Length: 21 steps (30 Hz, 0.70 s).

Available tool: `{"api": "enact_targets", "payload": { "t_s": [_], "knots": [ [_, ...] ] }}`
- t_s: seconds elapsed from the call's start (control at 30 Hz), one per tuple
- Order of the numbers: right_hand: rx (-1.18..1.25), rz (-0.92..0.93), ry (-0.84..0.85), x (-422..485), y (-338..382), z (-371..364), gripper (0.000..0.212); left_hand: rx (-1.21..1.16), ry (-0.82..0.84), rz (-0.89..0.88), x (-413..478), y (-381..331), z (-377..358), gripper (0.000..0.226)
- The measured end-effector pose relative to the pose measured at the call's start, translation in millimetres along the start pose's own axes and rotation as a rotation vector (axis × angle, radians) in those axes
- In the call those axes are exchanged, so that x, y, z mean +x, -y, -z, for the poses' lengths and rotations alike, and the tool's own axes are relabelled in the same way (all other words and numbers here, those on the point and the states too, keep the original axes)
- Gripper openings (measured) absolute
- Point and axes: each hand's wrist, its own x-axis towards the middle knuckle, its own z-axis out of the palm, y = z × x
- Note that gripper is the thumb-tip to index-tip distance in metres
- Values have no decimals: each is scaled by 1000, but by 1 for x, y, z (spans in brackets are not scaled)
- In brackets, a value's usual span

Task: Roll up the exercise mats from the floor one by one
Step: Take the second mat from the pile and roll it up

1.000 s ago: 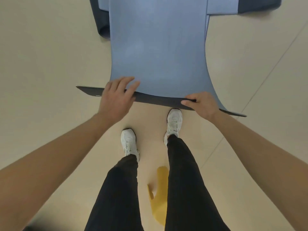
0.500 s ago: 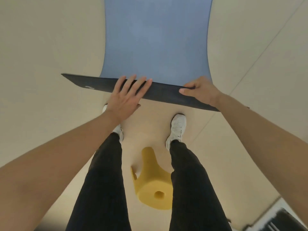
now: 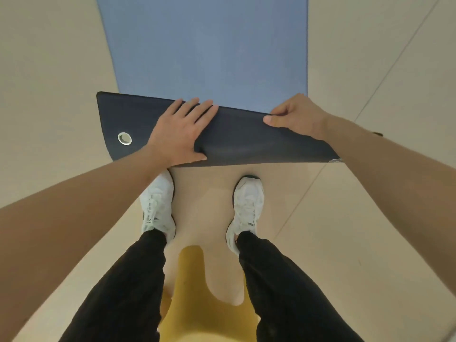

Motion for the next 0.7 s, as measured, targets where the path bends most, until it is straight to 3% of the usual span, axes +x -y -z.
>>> {"api": "enact_targets", "payload": {
  "t_s": [0.23,0.43,0.53,0.63,0.7],
  "knots": [
    [-335,53,-201,94,-47,-45,35,17,148,132,22,-10,-84,151],
    [-449,152,-460,123,-71,-79,33,-231,246,120,57,10,-95,136],
    [-429,313,-486,107,-76,-96,58,-309,299,117,70,23,-96,122],
    [-676,424,-432,85,-92,-111,98,-367,347,161,74,35,-93,106],
    [-805,406,-384,78,-102,-112,112,-402,378,174,74,37,-88,93]
  ]
}}
